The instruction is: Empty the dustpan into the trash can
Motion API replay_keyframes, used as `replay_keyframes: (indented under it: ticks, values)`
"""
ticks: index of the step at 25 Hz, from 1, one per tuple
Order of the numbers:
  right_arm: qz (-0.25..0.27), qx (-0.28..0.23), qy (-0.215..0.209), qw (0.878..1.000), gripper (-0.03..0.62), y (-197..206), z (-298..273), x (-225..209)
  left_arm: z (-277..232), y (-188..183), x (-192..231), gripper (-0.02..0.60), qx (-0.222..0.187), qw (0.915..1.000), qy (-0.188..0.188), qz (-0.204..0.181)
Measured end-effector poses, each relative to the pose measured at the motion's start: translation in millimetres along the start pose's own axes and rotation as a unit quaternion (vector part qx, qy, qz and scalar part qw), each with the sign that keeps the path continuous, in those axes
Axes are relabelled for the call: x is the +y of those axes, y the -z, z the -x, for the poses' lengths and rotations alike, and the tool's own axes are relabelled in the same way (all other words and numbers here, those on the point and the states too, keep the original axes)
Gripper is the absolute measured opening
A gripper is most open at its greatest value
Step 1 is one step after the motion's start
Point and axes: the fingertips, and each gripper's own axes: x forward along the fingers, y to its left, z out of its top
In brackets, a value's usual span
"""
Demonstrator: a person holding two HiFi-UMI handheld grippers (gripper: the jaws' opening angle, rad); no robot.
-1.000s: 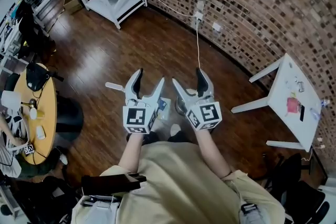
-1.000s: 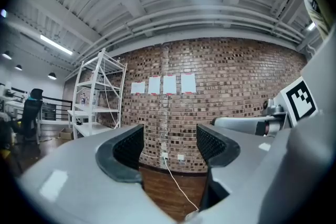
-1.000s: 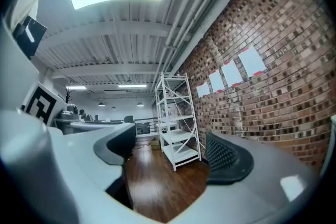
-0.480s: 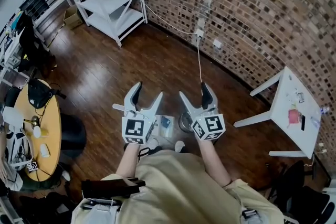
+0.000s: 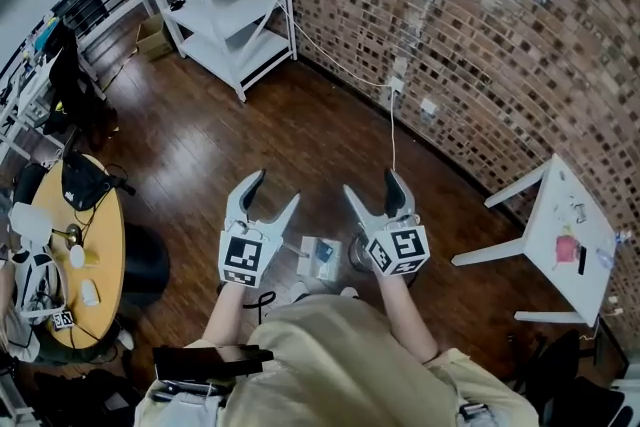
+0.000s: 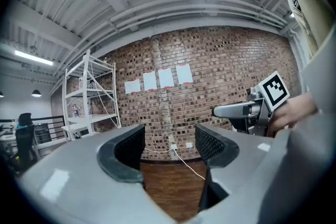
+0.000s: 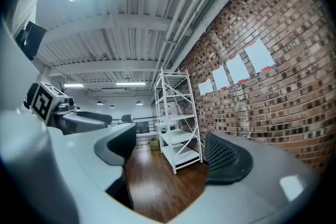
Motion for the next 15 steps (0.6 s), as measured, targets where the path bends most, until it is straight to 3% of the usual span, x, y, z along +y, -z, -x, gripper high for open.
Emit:
replay_keyframes:
  ticks: [8, 15]
  values:
    - [0.005, -0.011, -0.034, 0.999, 0.393, -4, -29, 18, 17, 29, 35, 0.285, 0.069, 0.9969, 0.017, -0.034]
    - [-0.006, -0.002, -0.050, 0.999, 0.391, 5, -44, 26, 25, 80, 41, 0.264, 0.148, 0.9836, 0.064, -0.081]
